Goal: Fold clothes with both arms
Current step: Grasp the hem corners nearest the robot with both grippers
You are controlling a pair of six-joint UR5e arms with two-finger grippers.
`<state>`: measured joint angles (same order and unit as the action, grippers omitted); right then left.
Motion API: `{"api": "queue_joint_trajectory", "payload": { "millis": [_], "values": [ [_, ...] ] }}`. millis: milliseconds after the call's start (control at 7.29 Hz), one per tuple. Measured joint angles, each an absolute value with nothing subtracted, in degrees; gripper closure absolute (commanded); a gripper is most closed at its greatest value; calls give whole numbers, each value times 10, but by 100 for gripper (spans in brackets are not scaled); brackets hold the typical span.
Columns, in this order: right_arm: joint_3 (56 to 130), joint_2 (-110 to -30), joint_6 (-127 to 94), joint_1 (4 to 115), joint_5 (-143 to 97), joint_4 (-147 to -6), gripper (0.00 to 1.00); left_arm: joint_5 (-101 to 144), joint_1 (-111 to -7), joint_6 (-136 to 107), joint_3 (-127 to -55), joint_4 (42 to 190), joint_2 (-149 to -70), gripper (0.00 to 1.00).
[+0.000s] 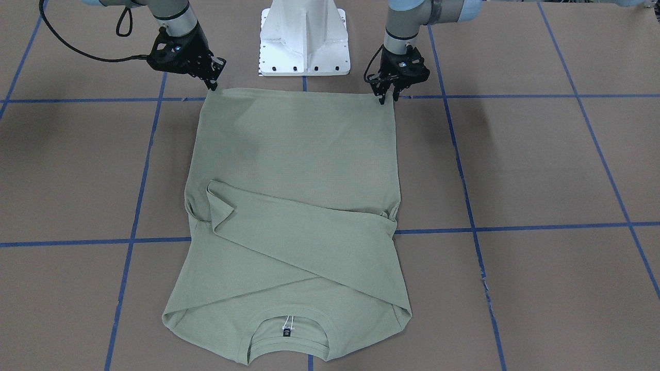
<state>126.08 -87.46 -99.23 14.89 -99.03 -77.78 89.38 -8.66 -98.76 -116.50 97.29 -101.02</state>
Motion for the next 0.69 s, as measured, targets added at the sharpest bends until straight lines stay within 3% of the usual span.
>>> {"api": "queue_joint_trajectory", "payload": {
  "millis": [137,686],
  "values": [
    [1262,-875,-992,153,-994,-778,100,894,-86,-988,-1166,973,-1011,100],
    [1272,-881,-992,162,-1005,-778,100,899,-92,-987,-1204,972,-1002,100]
  ]
}}
